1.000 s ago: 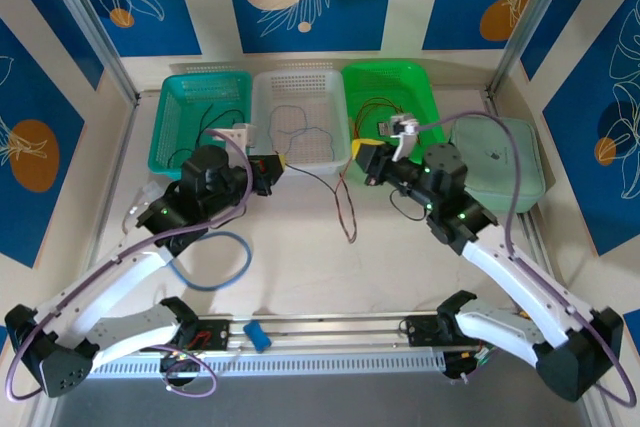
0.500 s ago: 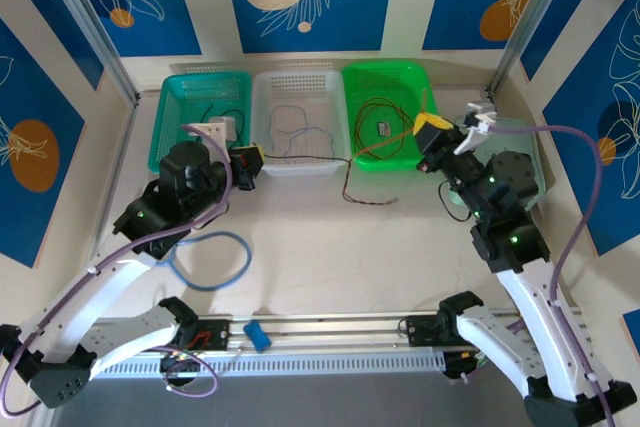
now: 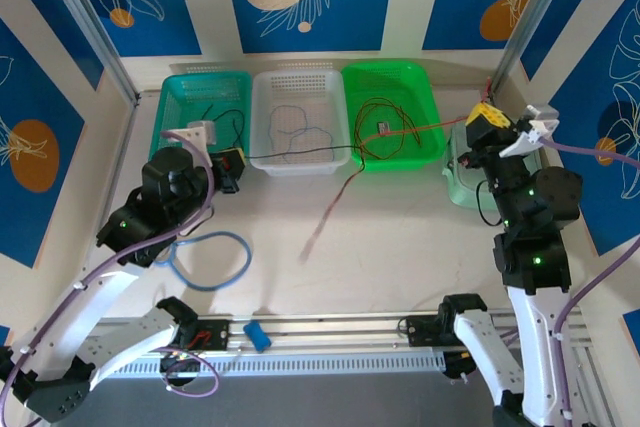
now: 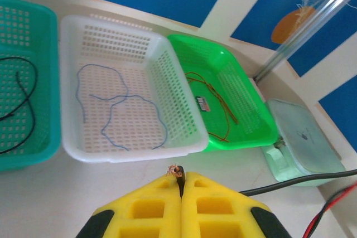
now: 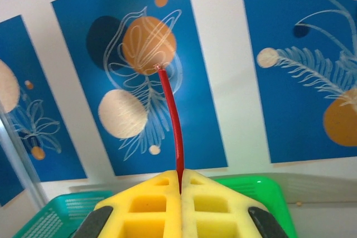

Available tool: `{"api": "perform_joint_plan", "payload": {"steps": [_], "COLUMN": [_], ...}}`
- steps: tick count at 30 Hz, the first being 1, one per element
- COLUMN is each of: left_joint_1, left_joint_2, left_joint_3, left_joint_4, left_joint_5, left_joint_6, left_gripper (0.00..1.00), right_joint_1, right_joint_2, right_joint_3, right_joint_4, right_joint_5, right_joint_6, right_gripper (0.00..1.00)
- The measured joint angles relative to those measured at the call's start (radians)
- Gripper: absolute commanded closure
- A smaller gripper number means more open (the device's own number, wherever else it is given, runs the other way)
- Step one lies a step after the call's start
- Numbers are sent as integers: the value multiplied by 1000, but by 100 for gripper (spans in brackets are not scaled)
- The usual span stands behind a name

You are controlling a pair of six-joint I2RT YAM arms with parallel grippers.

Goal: Untangle the cables

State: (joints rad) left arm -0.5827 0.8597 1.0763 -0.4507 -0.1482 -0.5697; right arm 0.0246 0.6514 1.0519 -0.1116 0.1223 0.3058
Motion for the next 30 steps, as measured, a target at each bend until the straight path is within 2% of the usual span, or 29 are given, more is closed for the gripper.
{"api": "perform_joint_plan", "payload": {"steps": [11,18,30], "left_joint_1": [110,161,214], "left_joint_2": [-149,-226,-346], "left_joint_3": [-86,-257,-512], "left_joint_4": [-116,-134,-143], "left_joint_5": [-64,-119,-116], "left_joint_6": [-39,-79,-185], "left_gripper": [100,100,100], "right_joint_1": [-197,-233,-257], "right_joint_2": [31,93,207], "right_joint_3": [69,138,346], "right_joint_4": [-8,10,94], "right_joint_5": [-63,-62,-57], "right_joint_6": [1,0,-22], "right_gripper": [100,100,100]}}
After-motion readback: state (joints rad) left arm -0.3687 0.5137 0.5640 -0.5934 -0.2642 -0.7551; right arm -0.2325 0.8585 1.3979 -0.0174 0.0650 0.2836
